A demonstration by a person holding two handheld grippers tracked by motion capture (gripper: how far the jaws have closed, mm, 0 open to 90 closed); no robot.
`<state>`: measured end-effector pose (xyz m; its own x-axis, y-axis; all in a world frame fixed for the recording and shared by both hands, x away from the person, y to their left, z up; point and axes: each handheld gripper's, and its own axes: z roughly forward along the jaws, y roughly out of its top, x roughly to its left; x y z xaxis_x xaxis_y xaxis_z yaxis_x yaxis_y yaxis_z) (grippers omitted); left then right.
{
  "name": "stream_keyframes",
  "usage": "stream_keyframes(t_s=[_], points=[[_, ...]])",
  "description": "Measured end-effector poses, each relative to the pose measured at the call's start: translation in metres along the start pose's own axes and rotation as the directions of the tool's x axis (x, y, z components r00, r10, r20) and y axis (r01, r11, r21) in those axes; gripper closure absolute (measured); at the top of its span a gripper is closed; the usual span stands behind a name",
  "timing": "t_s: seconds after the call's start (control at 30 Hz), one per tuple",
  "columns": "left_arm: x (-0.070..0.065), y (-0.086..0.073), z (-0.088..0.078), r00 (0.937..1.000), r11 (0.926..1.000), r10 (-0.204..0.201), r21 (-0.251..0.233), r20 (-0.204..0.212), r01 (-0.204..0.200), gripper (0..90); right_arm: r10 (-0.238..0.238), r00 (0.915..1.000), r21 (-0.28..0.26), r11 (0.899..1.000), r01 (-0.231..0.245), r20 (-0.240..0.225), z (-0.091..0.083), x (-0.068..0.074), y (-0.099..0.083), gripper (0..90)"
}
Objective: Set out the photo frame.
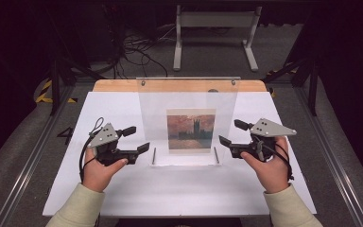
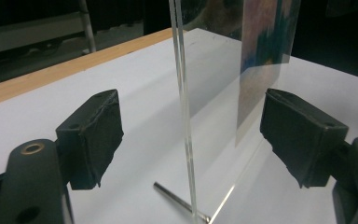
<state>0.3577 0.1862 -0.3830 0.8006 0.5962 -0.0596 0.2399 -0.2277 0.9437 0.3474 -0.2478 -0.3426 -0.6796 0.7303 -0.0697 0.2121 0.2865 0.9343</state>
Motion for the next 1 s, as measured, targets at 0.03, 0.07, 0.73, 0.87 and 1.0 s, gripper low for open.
stream_keyframes(t_s=[0.03,0.07,0.73,0.87,1.0], points=[[-0.002,0.0,-0.006,1.0,1.0,0.003,0.005,-0.006,-0.003,20.1,-0.004,1.0,-0.007,1.0,0.004,-0.001,-0.005,-0.001,-0.001,21.7],[-0.002,0.0,-0.006,1.0,1.0,0.003,0.005,-0.006,-0.003,19.3,-0.003,1.0,-0.011,1.0,0.003,-0.005,-0.01,-0.002,-0.001,21.2],[-0.007,-0.046,-0.062,0.9995,0.9997,0.001,0.026,-0.032,0.0,16.7,-0.011,0.9983,-0.003,1.0,0.011,-0.058,-0.062,-0.017,-0.047,15.0],[-0.002,-0.06,-0.064,0.9993,0.9996,-0.017,0.02,-0.034,0.018,16.2,-0.006,0.9983,-0.005,1.0,0.006,-0.058,-0.064,-0.018,-0.06,14.6],[0.002,-0.072,-0.064,0.9989,0.9992,-0.041,0.002,-0.023,0.041,15.5,0.018,0.999,-0.022,1.0,-0.019,-0.04,-0.064,-0.021,-0.074,14.3]])
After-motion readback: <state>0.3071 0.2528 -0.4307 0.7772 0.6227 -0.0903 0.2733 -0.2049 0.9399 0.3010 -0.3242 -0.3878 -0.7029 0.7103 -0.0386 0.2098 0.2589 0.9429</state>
